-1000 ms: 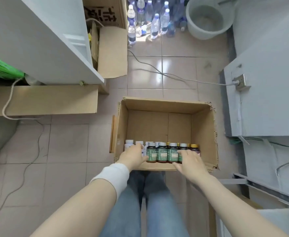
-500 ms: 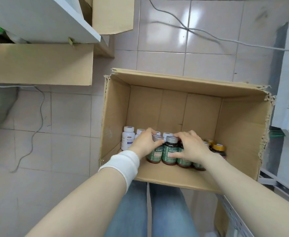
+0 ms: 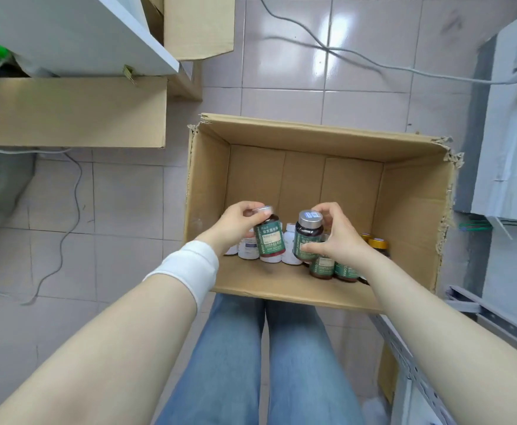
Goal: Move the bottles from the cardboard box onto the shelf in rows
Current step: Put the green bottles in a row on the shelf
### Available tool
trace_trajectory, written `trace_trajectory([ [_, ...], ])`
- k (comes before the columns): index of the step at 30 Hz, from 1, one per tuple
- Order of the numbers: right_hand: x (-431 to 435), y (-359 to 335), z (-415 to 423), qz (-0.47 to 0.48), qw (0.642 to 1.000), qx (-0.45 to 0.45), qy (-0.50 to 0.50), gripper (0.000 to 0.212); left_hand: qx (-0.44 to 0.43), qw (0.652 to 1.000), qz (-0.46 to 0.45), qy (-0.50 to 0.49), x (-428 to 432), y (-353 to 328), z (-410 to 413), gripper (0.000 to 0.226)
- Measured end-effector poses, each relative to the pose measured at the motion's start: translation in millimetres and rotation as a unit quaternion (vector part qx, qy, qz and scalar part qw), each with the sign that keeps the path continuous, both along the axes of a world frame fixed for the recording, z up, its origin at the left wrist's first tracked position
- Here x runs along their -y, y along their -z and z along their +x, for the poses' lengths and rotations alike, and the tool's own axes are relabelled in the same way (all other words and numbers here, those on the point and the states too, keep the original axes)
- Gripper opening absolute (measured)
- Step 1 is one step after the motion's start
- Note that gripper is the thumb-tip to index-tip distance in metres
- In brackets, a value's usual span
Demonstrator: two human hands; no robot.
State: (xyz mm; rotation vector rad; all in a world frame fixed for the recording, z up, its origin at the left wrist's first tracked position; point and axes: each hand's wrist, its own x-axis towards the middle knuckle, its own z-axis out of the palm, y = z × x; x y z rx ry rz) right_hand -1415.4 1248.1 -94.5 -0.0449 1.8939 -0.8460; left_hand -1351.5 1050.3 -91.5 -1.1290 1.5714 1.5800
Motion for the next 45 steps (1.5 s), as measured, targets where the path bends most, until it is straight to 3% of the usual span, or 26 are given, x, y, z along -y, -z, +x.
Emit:
trace_trajectory([
  [5,-12.4,-57.9,-0.7,-0.05,0.977,0.051,0.203,0.064,-0.087,0.994,0.041,-0.057,6.1,-61.9,-19.0,0.025],
  [9,-13.0,-113.0,14.3,-0.11,0.927,0.051,0.354,0.059,-0.154,0.982,0.08,-0.073,5.5,-123.4,-35.9,0.01],
  [13,-6.2,-176.6,54.7,-0.193,0.84,0.051,0.504,0.037,-0.223,0.97,0.094,-0.029,0.1,-188.6,-37.5,0.016],
  [16,3.8,-216.7,100.3,-0.271,0.738,0.03,0.618,0.067,-0.223,0.963,0.153,0.014,-5.3,-231.4,-24.4,0.015],
  [18,13.1,-238.4,129.8,-0.318,0.673,0.015,0.667,0.048,-0.207,0.958,0.192,0.043,-9.0,-257.0,-13.5,0.021],
  [20,23.4,-260.7,156.0,-0.351,0.63,0.002,0.693,0.035,-0.203,0.948,0.229,0.083,-15.7,-279.1,-1.4,0.027],
  [23,23.3,-288.7,194.9,-0.359,0.593,-0.023,0.72,0.023,-0.182,0.928,0.302,0.121,-37.6,-311.6,19.6,0.032],
  [27,5.3,-328.1,246.9,-0.363,0.547,-0.072,0.751,0.033,-0.206,0.888,0.34,0.231,-81.6,-353.5,51.4,0.037],
  [32,-29.3,-374.8,335.1,-0.342,0.499,-0.157,0.78,0.017,-0.218,0.822,0.395,0.347,-139.9,-411.7,115.8,0.017],
  [34,-42.4,-393.0,378.9,-0.326,0.48,-0.19,0.792,0.029,-0.221,0.79,0.419,0.389,-162.4,-432.3,149.5,0.016],
  [39,-72.6,-433.3,503.7,-0.298,0.434,-0.282,0.802,0.085,-0.237,0.718,0.452,0.474,-218.3,-476.1,255.3,0.024],
  [45,-95.4,-479.6,664.8,-0.284,0.376,-0.371,0.8,0.087,-0.276,0.657,0.472,0.519,-281.7,-523.9,415.8,0.013],
])
